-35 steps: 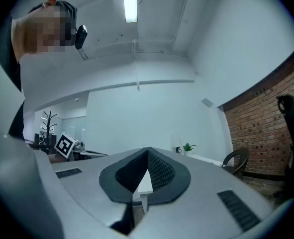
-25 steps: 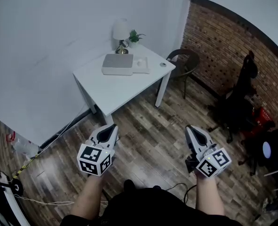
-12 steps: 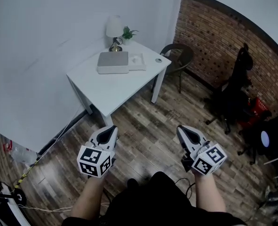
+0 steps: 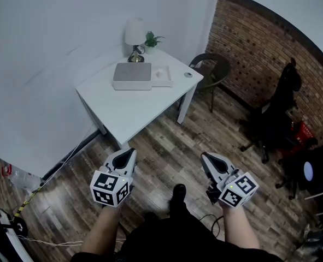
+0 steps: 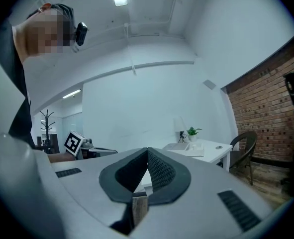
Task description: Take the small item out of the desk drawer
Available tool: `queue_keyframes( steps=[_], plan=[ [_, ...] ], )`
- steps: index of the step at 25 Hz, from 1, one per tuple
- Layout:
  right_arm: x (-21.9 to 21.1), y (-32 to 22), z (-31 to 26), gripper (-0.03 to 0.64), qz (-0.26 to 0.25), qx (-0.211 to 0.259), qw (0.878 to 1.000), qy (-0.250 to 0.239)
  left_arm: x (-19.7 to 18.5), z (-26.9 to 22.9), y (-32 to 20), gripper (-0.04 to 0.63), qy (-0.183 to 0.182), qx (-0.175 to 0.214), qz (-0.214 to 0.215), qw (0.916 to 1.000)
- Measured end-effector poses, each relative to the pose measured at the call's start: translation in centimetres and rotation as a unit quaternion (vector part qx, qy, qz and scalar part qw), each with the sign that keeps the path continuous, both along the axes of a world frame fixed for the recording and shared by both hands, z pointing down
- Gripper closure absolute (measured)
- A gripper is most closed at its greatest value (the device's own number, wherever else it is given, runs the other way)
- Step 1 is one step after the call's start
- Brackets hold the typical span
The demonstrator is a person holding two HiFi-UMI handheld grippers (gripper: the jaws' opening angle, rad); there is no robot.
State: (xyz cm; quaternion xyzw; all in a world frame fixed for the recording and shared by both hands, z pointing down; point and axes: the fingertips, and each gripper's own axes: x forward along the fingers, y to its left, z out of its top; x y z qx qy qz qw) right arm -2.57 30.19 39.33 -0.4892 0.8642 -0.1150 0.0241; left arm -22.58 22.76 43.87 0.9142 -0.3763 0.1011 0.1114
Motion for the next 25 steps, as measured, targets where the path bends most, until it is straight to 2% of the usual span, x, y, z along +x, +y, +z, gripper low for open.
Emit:
queue_keyframes(
  steps=[8, 15, 21, 25],
  plan=[
    [4.1, -8.6, 1.6, 0.620, -0.036, -0.005, 0.999, 0.001, 5.0, 0.3, -7.2, 0.584, -0.002, 0.000, -0.017, 0.9998],
    [9.1, -15.7, 1.3, 0.618, -0.058, 0.001, 0.998, 0.001, 10.7, -0.4, -13.6, 0.584, -0.023, 0.002, -0.039, 0.9990],
    [13.9, -19.2, 2.4, 0.620, -0.069, -0.008, 0.997, -0.023, 17.1, -0.2, -17.4, 0.584, -0.036, 0.001, -0.028, 0.9989],
    [16.7, -21.4, 2.7, 0.620, -0.068, -0.015, 0.997, -0.036, 20.1, -0.3, -19.8, 0.584, -0.034, 0.001, -0.023, 0.9991]
  ],
)
